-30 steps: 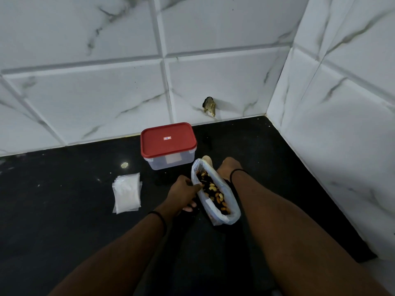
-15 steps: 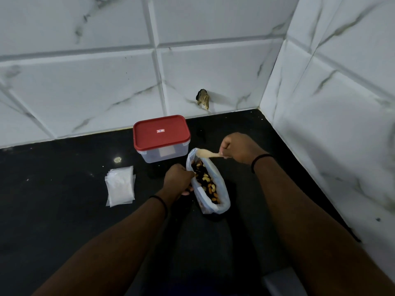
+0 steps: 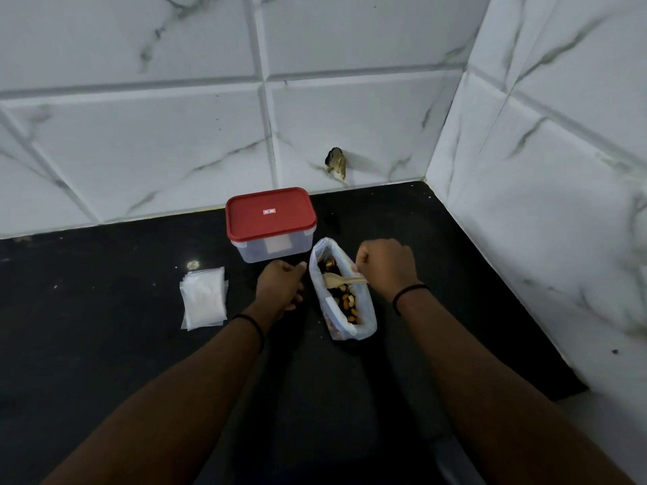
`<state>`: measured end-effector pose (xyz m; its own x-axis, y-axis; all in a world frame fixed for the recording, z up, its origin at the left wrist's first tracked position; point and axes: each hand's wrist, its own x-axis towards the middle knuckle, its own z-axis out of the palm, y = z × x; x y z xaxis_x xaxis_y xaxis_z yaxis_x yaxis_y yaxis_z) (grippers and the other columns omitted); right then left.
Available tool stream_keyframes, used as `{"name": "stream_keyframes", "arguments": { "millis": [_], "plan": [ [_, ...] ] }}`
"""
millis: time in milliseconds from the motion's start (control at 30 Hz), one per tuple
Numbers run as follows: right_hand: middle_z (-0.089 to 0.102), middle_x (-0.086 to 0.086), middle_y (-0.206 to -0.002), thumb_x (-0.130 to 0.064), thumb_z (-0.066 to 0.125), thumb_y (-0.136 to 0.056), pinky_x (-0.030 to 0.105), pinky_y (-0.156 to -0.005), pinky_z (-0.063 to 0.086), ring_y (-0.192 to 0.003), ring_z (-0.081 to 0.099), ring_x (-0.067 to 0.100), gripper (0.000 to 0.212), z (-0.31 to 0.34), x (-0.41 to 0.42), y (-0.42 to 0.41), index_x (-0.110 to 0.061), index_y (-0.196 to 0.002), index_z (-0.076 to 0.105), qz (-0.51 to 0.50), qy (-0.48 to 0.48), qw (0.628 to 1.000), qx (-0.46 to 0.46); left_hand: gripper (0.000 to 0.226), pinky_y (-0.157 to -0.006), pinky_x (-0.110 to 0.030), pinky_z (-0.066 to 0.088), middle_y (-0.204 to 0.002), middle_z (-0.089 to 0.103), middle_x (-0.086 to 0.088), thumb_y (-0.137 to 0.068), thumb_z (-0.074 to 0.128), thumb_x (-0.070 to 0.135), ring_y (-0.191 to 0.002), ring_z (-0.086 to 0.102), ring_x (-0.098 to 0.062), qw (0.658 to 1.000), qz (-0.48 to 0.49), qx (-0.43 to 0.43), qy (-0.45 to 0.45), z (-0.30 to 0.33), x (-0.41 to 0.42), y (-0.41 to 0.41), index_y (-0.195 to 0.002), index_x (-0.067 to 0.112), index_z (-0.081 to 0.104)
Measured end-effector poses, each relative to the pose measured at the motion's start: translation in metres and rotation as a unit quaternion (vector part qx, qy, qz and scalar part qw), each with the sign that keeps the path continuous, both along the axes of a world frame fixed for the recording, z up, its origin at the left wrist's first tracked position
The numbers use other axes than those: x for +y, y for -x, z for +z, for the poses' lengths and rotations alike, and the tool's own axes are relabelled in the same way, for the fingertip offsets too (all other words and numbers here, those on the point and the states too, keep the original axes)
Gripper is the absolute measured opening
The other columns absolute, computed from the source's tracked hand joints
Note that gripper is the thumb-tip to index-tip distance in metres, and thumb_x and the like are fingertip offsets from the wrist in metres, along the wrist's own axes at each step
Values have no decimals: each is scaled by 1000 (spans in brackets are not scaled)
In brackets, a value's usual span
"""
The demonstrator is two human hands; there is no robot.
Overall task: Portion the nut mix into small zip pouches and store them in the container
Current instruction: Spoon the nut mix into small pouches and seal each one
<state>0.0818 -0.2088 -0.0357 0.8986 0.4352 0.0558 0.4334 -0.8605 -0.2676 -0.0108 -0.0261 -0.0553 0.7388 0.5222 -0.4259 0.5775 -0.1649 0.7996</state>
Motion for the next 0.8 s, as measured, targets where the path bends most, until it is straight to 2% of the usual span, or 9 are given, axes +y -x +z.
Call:
{"name": "stream_keyframes", "arguments": {
  "millis": [100,267,367,467,533,600,667,733,800],
  "plan": [
    [65,-4,-77,-28,66,-89,39,-71,53,-76,61,18,13,8,17,8,-23,-77,67,28,-83,995,-54,16,-64,-33,54,-86,69,-7,-98,58,30,-73,66,-18,991,55,-79,-89,-2,21,13,-88,17,60],
    [68,-1,-74,-26,71,-89,34,-68,50,-71,61,14,17,10,79,60,-14,-77,67,91,-253,962,43,11,-63,-18,38,-77,59,9,-95,58,23,-72,58,-10,941,114,-165,-273,-5,72,51,-87,16,60],
    [67,1,-72,-29,66,-93,38,-70,51,-71,62,16,24,-11,122,84,-11,-77,66,98,-265,955,92,10,-69,-28,41,-85,59,5,-95,58,22,-78,57,-14,902,163,-203,-343,-14,108,68,-87,17,61],
    [66,0,-75,-41,63,-93,41,-72,54,-72,62,16,32,-43,165,101,-13,-78,64,89,-237,958,138,10,-73,-23,35,-91,58,4,-97,55,21,-82,52,-9,883,230,-225,-341,-35,132,81,-89,17,60],
    [68,0,-88,-58,65,-86,37,-72,55,-81,65,19,43,-65,192,113,-15,-91,63,65,-200,963,166,11,-73,-22,36,-91,59,2,-98,53,21,-82,53,-10,873,269,-249,-322,-57,140,89,-88,18,59],
    [66,4,-105,-66,70,-77,35,-73,52,-94,66,25,60,-84,211,122,-15,-108,61,53,-146,979,135,12,-72,-25,39,-89,61,1,-97,52,22,-82,54,-11,867,291,-269,-303,-79,141,95,-87,17,58],
    [65,7,-114,-58,72,-79,34,-75,48,-102,65,28,57,-92,220,125,-15,-115,61,47,-122,989,75,13,-71,-23,41,-85,61,3,-96,52,23,-80,55,-11,853,304,-300,-300,-88,141,99,-87,17,58],
    [68,6,-113,-48,69,-86,32,-74,47,-104,66,27,41,-98,219,127,-16,-112,64,53,-135,989,41,11,-66,-12,38,-82,58,9,-96,54,24,-78,53,-8,844,304,-325,-299,-88,137,102,-88,18,58],
    [70,7,-109,-43,67,-89,31,-73,45,-101,66,28,34,-99,215,127,-15,-107,66,52,-171,983,33,9,-68,-12,38,-85,59,10,-94,57,27,-81,54,-8,846,290,-330,-302,-84,134,103,-90,19,58]
  ]
}}
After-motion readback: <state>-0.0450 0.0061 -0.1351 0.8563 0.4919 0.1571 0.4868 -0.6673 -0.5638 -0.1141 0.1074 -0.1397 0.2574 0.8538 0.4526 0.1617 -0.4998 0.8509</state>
